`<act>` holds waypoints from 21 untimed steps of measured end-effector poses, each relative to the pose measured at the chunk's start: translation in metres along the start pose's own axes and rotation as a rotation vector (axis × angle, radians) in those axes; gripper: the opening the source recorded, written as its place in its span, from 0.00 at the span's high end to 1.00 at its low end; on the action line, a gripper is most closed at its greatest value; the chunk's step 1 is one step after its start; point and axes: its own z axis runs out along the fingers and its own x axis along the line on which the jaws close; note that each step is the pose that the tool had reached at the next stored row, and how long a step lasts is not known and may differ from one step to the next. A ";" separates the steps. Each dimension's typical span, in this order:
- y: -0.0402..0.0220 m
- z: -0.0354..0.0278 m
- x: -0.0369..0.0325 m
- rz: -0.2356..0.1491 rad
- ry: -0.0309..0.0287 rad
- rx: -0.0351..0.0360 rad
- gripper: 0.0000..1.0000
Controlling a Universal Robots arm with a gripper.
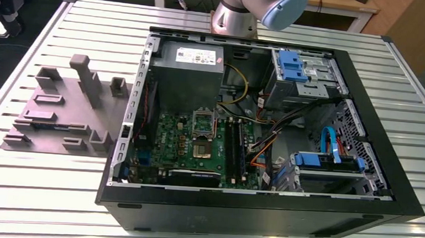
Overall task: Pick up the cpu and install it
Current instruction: 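Pick up the cpu and move it towards the insertion slot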
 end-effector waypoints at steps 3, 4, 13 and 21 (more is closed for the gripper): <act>0.0000 0.0000 -0.0006 0.000 0.0000 0.0000 0.53; 0.0002 0.0001 -0.0073 0.000 0.0000 0.0000 0.53; 0.0003 0.0001 -0.0125 0.000 0.0001 0.0000 0.53; 0.0003 0.0001 -0.0126 0.000 0.0001 0.0000 0.53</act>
